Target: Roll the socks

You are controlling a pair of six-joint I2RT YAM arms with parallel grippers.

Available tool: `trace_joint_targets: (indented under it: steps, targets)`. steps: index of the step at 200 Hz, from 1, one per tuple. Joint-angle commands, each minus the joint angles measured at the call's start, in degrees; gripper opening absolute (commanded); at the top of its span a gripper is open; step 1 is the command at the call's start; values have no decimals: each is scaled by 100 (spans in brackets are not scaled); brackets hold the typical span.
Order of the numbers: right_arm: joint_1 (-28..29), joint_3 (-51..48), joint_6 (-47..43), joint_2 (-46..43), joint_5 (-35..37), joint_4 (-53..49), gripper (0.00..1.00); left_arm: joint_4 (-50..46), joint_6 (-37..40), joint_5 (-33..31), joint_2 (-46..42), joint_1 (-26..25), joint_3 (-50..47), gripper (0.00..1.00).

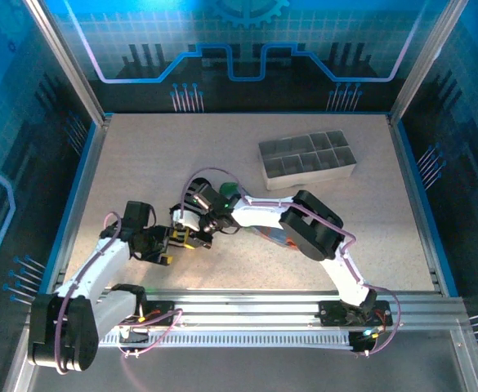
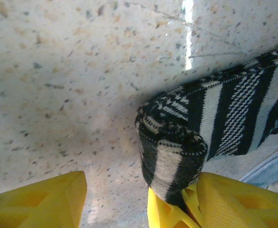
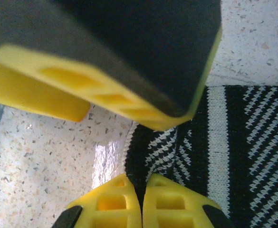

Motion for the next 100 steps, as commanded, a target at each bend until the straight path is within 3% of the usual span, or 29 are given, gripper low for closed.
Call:
trace_joint_targets:
  steps: [1,34,53,65,90,100]
  targets:
    - [-128,134,657,395,-368,-691,0,597,-45,154,-15,-28,-241,61]
    - [-191,218,995,503,-611,-687,0,1073,-8,15,273,-64,-348,57]
    - [-220,326,1270,610,-751,-665,0,1183,130,-83,572,-90,-317,49]
    - [-251,319,1450,611,-830,-589,0,1036,228,-187,752,-112,-279,39]
    - [-265,74,1680,530,-798,-114,0,341,299,-477,984,-161,-200,4]
    - [-255,-123,1663,369,-670,161,6,26,280,-537,1057,-169,-189,0]
